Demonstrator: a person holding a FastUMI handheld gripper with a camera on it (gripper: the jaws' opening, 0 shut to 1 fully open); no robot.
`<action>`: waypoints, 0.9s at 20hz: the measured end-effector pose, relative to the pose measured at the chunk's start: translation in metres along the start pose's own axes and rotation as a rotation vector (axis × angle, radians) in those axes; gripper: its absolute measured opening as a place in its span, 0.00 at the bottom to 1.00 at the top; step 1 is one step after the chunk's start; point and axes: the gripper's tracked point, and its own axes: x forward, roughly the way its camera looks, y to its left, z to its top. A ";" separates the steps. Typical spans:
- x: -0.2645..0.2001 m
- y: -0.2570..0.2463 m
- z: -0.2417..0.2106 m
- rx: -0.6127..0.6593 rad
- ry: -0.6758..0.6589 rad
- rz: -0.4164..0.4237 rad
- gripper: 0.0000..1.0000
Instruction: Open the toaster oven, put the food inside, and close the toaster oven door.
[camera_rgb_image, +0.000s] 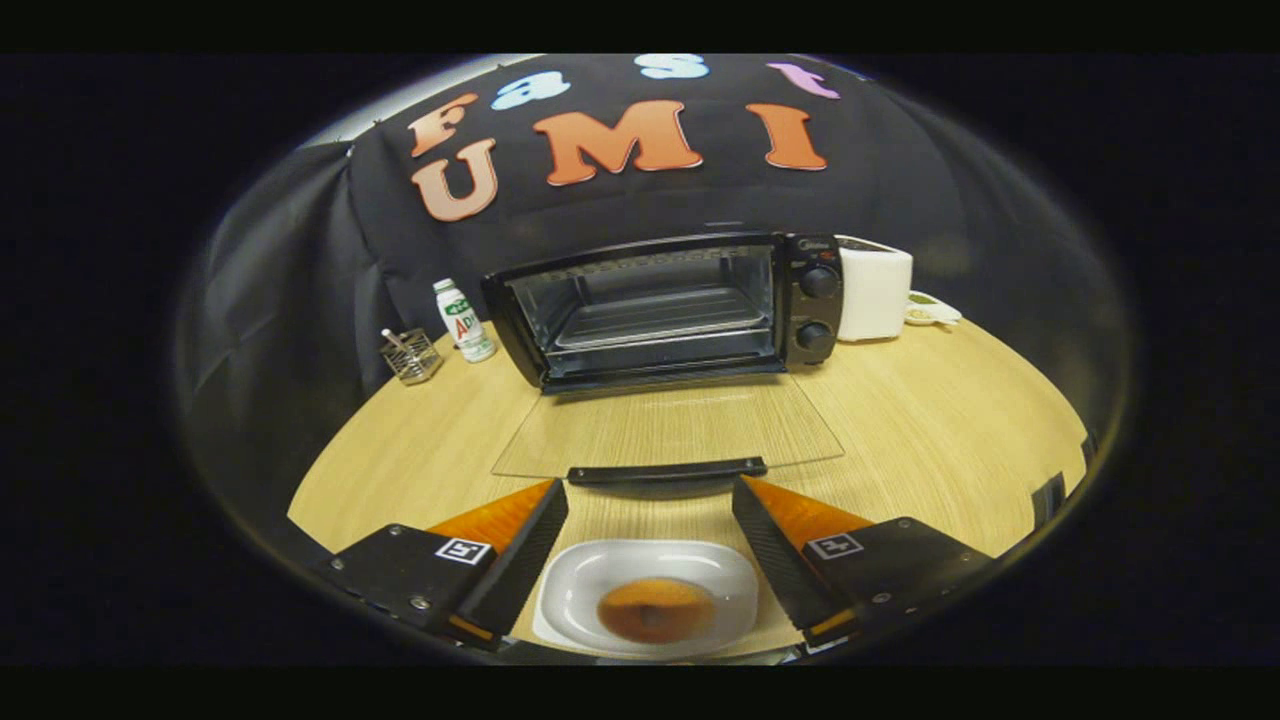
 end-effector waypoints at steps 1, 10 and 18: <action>-0.009 -0.001 -0.012 -0.009 0.001 -0.007 0.99; -0.021 0.007 -0.082 -0.093 0.088 -0.007 0.99; -0.009 -0.003 -0.105 -0.107 0.150 -0.021 0.93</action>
